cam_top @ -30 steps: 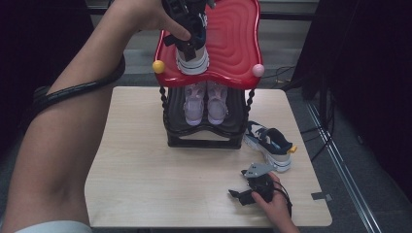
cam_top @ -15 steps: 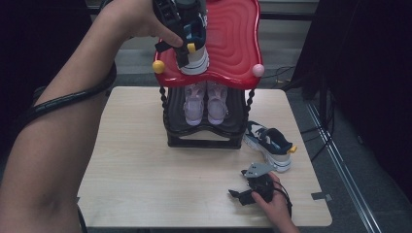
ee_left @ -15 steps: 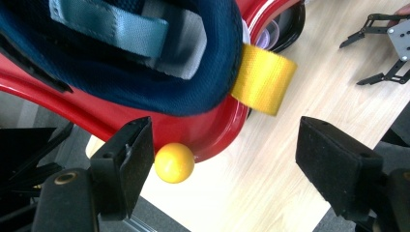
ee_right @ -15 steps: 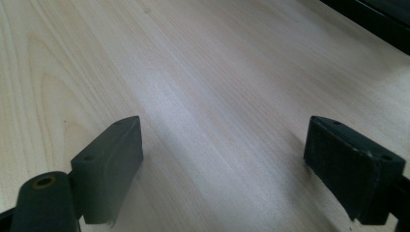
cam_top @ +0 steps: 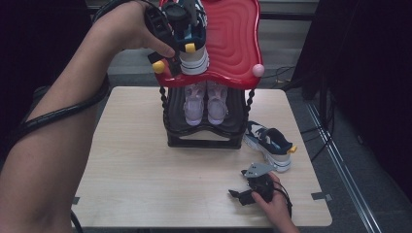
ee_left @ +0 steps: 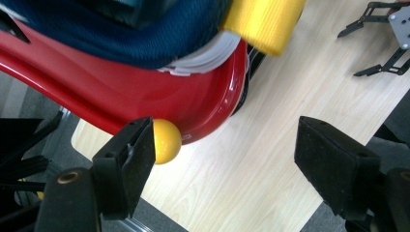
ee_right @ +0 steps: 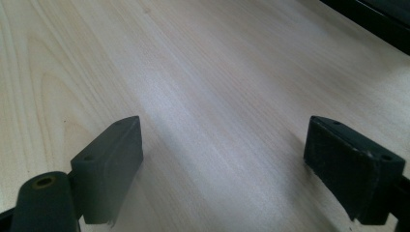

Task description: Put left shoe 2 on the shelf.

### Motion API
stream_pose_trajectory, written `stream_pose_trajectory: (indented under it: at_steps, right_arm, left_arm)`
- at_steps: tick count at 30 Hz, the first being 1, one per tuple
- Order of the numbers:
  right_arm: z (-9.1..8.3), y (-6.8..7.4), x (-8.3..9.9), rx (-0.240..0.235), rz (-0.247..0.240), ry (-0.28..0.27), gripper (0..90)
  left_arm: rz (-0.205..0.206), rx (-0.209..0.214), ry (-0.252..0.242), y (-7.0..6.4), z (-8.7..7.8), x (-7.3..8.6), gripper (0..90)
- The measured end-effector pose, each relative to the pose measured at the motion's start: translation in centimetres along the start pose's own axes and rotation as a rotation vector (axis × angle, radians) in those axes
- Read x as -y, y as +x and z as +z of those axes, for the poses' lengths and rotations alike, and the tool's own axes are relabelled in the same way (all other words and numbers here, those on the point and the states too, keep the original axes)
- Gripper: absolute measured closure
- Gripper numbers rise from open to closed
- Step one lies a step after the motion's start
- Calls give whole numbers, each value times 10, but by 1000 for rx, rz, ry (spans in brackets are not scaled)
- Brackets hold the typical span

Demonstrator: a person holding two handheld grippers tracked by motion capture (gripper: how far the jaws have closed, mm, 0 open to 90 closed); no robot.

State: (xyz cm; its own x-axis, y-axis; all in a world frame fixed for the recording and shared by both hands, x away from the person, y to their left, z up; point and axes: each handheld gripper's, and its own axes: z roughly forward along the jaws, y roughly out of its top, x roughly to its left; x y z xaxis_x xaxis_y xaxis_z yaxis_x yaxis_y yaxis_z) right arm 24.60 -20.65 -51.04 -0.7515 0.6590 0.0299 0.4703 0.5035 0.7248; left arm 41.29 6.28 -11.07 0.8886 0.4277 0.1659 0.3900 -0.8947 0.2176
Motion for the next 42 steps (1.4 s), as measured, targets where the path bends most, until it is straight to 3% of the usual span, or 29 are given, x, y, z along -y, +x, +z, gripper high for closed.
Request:
stream_pose_trajectory:
  at_steps: [18, 26, 42]
  right_arm:
    - [0, 0, 0, 0, 0, 0, 135]
    - [0, 0, 0, 0, 0, 0, 135]
    - [0, 0, 0, 0, 0, 2, 135]
  left_arm:
    - [-13, 34, 16, -3, 15, 15, 228]
    - [-41, 47, 21, -4, 25, 29, 230]
    - [-55, 62, 24, -8, 40, 55, 239]
